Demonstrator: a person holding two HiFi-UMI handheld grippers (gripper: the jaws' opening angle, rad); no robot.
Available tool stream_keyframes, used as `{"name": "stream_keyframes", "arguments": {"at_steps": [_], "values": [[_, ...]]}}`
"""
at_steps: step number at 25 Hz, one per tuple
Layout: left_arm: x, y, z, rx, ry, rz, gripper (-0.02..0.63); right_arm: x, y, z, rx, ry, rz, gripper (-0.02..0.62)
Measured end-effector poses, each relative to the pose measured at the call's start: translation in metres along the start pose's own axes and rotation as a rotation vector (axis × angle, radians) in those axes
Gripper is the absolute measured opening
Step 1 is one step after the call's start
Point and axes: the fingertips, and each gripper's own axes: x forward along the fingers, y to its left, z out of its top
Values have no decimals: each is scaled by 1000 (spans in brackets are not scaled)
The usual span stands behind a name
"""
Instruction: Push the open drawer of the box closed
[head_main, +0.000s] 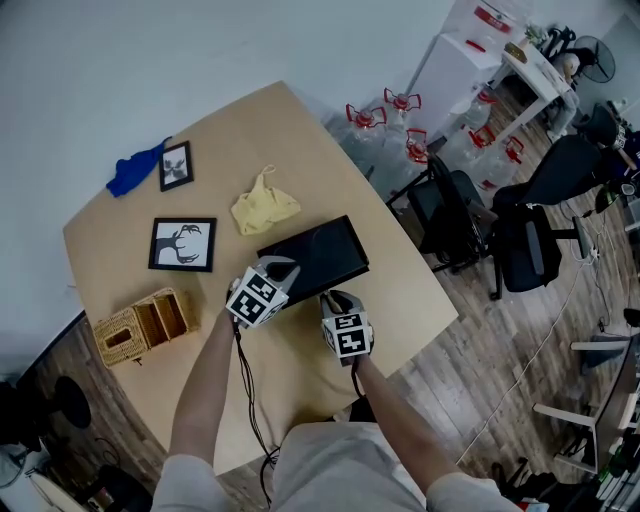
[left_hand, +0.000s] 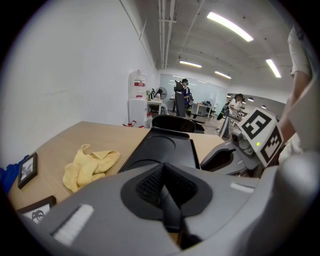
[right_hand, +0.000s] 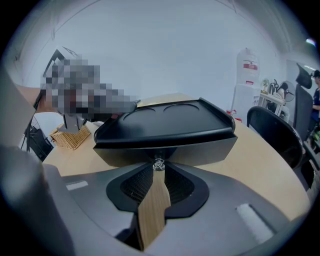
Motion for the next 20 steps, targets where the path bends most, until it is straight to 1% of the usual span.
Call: {"name": "stream_keyframes", "arguments": {"at_steps": [10,15,17,20], "values": [[0,1,-2,3,11,8,52,9,1,8,5,4,9,74],[3,2,-6,17,35,36,52,11,0,9,15,1,10,74],[1,5,-5,-2,19,50,52,11,0,9,15,1,10,74],[-2,9,1,-64,-32,71,52,8,0,8,13,2,7,75]]}}
